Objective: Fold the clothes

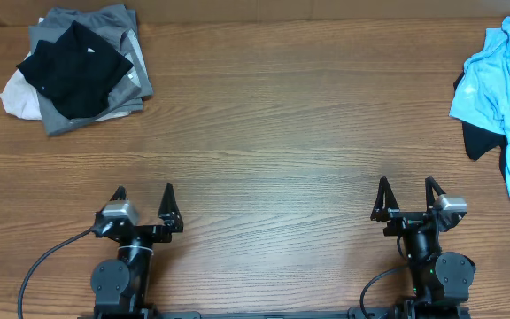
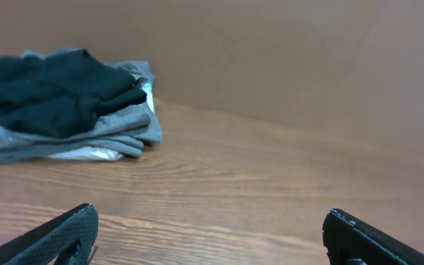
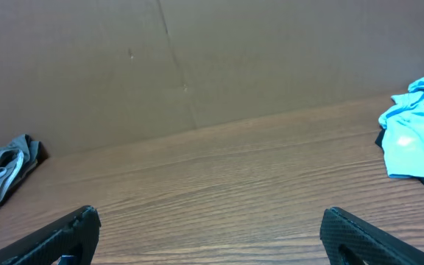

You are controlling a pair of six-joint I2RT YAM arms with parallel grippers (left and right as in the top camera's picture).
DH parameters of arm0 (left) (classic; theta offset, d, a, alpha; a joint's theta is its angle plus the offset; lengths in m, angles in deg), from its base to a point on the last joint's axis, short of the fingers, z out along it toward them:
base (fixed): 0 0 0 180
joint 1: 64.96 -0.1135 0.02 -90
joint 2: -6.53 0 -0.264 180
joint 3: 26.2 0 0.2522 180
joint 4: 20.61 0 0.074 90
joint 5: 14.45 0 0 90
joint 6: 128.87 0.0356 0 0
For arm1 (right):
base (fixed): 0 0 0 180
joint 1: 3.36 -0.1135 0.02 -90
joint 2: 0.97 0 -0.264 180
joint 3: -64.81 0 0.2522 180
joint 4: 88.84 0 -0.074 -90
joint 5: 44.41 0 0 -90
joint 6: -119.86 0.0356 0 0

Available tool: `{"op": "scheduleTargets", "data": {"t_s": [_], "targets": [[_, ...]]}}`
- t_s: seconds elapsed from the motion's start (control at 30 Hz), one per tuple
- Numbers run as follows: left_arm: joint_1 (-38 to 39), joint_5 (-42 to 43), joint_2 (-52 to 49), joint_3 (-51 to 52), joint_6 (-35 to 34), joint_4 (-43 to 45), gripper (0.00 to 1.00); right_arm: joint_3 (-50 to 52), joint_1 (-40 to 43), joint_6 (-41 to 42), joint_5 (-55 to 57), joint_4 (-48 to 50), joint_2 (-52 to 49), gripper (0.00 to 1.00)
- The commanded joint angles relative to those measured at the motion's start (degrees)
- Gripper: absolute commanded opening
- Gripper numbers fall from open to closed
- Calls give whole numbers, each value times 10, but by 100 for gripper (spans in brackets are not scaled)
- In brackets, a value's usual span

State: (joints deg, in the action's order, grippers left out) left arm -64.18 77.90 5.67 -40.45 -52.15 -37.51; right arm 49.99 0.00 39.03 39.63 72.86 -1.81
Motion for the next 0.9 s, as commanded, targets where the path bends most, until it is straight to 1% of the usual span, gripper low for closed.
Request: {"op": "scheduleTargets", "data": {"t_s": [0.0, 0.07, 0.23, 0.3, 0.87], "targets": [[3, 29, 7, 2, 110, -10, 100, 6, 3, -2, 3, 2, 7, 100], [0, 20, 7, 2, 123, -10, 100, 6, 3, -2, 3, 2, 7, 100], [-13, 17, 7, 2, 121, -10, 100, 6, 3, -2, 3, 2, 7, 100], [-12, 17, 7, 2, 114, -10, 100, 6, 3, -2, 3, 2, 7, 100], [-12, 16, 6, 2, 120, -10, 100, 6, 3, -2, 3, 2, 7, 100]]}}
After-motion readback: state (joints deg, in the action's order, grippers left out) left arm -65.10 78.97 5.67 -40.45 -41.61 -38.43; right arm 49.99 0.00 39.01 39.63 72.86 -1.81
